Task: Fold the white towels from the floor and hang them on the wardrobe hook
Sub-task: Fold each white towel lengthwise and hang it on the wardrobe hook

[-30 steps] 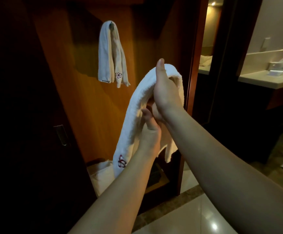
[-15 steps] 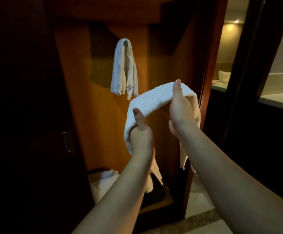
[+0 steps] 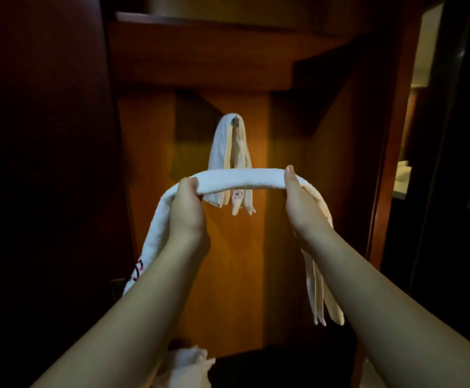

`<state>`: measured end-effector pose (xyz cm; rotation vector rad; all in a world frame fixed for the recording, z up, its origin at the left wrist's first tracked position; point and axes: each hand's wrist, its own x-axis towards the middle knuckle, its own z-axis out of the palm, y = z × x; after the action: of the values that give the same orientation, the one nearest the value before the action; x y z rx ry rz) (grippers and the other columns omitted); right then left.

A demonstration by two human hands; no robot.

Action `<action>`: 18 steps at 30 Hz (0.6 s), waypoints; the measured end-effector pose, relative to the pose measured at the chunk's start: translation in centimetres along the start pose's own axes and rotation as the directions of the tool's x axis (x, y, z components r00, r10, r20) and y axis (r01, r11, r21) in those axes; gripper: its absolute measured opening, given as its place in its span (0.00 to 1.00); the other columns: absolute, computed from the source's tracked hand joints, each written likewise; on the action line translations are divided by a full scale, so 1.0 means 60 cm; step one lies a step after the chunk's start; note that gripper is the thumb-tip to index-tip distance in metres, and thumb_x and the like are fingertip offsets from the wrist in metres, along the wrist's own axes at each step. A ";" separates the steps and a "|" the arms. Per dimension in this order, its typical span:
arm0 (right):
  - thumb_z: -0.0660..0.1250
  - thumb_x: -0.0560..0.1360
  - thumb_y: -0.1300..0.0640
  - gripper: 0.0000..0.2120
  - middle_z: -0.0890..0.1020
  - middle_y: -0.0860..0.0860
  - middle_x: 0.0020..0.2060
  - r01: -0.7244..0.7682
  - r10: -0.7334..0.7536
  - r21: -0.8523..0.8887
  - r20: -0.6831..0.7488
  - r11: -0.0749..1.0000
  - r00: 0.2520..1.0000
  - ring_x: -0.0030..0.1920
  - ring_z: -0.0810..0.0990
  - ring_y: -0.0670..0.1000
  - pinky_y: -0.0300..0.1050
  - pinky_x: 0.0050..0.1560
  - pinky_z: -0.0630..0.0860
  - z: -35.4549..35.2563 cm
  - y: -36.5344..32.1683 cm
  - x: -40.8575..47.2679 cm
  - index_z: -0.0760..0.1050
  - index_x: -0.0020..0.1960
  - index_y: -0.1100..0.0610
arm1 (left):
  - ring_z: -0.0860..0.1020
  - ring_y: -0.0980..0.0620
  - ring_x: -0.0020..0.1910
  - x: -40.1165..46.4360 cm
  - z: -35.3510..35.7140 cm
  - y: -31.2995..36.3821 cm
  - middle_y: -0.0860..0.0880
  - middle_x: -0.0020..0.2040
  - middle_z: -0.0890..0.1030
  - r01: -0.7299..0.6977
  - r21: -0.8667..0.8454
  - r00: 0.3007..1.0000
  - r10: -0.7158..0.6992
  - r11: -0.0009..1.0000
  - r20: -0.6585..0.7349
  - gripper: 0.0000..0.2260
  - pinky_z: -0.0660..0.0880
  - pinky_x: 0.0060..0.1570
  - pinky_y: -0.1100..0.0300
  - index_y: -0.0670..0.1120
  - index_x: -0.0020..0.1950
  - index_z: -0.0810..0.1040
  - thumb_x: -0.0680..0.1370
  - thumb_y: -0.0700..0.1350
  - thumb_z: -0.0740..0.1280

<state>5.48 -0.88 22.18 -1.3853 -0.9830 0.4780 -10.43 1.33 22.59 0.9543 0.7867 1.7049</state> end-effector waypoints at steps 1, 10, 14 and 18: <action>0.51 0.80 0.30 0.22 0.75 0.45 0.40 0.017 -0.017 -0.013 0.005 1.000 1.000 0.47 0.77 0.47 0.46 0.50 0.71 0.012 -0.009 0.019 0.71 0.49 0.46 | 0.79 0.55 0.52 0.025 0.003 0.009 0.51 0.48 0.80 -0.026 -0.003 1.000 0.026 1.000 0.010 0.06 0.73 0.44 0.62 0.52 0.48 0.76 0.82 0.47 0.61; 0.56 0.70 0.25 0.29 0.87 0.48 0.41 0.199 -0.202 0.070 0.039 0.977 0.979 0.46 0.86 0.50 0.51 0.55 0.80 0.084 -0.104 0.206 0.78 0.49 0.48 | 0.84 0.53 0.48 0.238 0.051 0.060 0.51 0.42 0.85 -0.152 0.065 0.960 0.132 0.986 0.248 0.13 0.76 0.45 0.54 0.53 0.44 0.82 0.81 0.53 0.60; 0.58 0.66 0.24 0.30 0.85 0.46 0.47 0.250 -0.254 0.110 0.018 0.962 0.967 0.54 0.84 0.50 0.53 0.62 0.77 0.106 -0.136 0.295 0.78 0.51 0.47 | 0.80 0.68 0.32 0.315 0.092 0.069 0.59 0.30 0.83 -0.207 0.044 0.934 0.184 0.977 0.307 0.12 0.72 0.36 0.63 0.52 0.43 0.79 0.82 0.52 0.61; 0.56 0.66 0.22 0.44 0.81 0.50 0.63 0.276 -0.283 0.073 0.101 0.958 0.954 0.64 0.79 0.51 0.57 0.72 0.69 0.122 -0.155 0.371 0.74 0.69 0.50 | 0.81 0.63 0.28 0.384 0.123 0.081 0.55 0.28 0.83 -0.150 -0.025 0.911 0.148 0.988 0.385 0.16 0.70 0.19 0.71 0.49 0.43 0.79 0.83 0.57 0.61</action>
<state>9.32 19.30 36.79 -1.1542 -1.2258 0.3696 -10.71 22.32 35.60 1.3332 0.4651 1.5693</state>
